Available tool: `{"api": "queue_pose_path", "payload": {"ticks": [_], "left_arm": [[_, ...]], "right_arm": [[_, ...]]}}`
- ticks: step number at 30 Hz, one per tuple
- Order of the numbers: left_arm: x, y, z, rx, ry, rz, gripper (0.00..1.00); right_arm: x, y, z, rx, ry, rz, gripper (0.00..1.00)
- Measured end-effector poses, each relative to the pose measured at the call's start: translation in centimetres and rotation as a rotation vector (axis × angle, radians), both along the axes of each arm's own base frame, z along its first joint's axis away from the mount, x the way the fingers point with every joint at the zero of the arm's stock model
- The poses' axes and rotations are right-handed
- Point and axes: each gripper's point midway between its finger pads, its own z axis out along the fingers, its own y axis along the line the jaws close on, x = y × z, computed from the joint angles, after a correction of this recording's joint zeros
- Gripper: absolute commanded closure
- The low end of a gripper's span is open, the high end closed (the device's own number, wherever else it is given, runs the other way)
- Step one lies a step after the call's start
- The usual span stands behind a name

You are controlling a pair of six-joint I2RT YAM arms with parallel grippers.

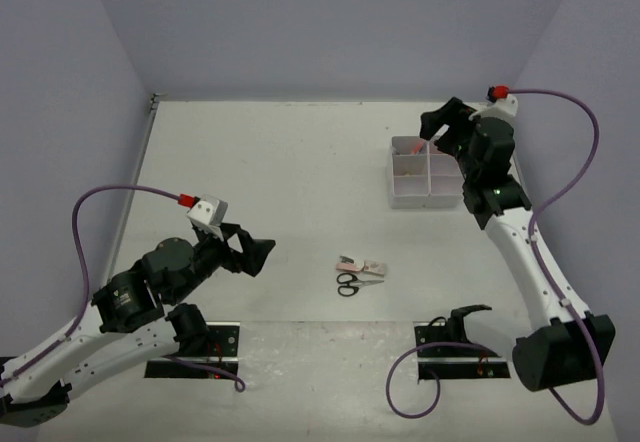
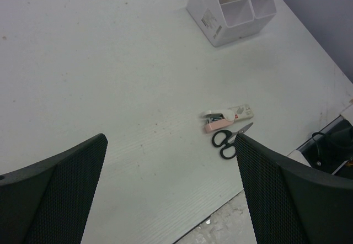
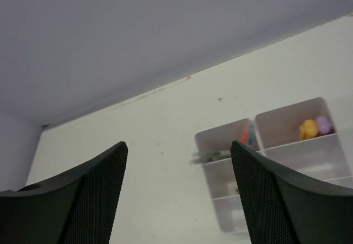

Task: Sort the stationery into containers
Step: Place the pen in the storage box.

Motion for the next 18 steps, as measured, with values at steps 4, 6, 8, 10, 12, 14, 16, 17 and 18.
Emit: {"api": "queue_pose_path", "payload": {"ticks": [4, 6, 8, 10, 12, 14, 16, 17, 18], "left_arm": [[0.1, 0.0, -0.1, 0.003, 0.001, 0.004, 0.0], [0.1, 0.0, -0.1, 0.003, 0.001, 0.005, 0.0], [0.1, 0.0, -0.1, 0.003, 0.001, 0.005, 0.0], [0.1, 0.1, 0.0, 0.001, 0.0, 0.005, 0.0], [0.0, 0.1, 0.1, -0.003, -0.002, 0.005, 0.0], [0.0, 0.2, 0.2, -0.009, -0.006, 0.004, 0.0], [-0.1, 0.2, 0.3, -0.013, -0.009, 0.003, 0.0], [-0.1, 0.2, 0.4, -0.015, -0.009, 0.002, 0.0], [-0.1, 0.2, 0.4, -0.016, -0.01, 0.0, 0.0]], "right_arm": [[-4.5, 6.8, 1.8, -0.036, -0.01, 0.316, 0.24], [-6.5, 10.4, 0.4, -0.079, 0.048, 0.483, 0.24], [-8.6, 13.9, -2.4, -0.118, 0.14, 0.649, 0.24], [-10.8, 16.6, -5.6, -0.17, 0.245, 0.768, 0.24], [-13.2, 18.4, -8.8, -0.224, 0.351, 0.859, 0.23], [-14.9, 18.8, -11.4, -0.27, 0.452, 0.893, 0.22], [-15.7, 18.3, -13.7, -0.316, 0.551, 0.881, 0.22], [-15.8, 17.7, -14.9, -0.339, 0.604, 0.855, 0.22], [-15.9, 17.1, -16.1, -0.359, 0.656, 0.832, 0.22]]}}
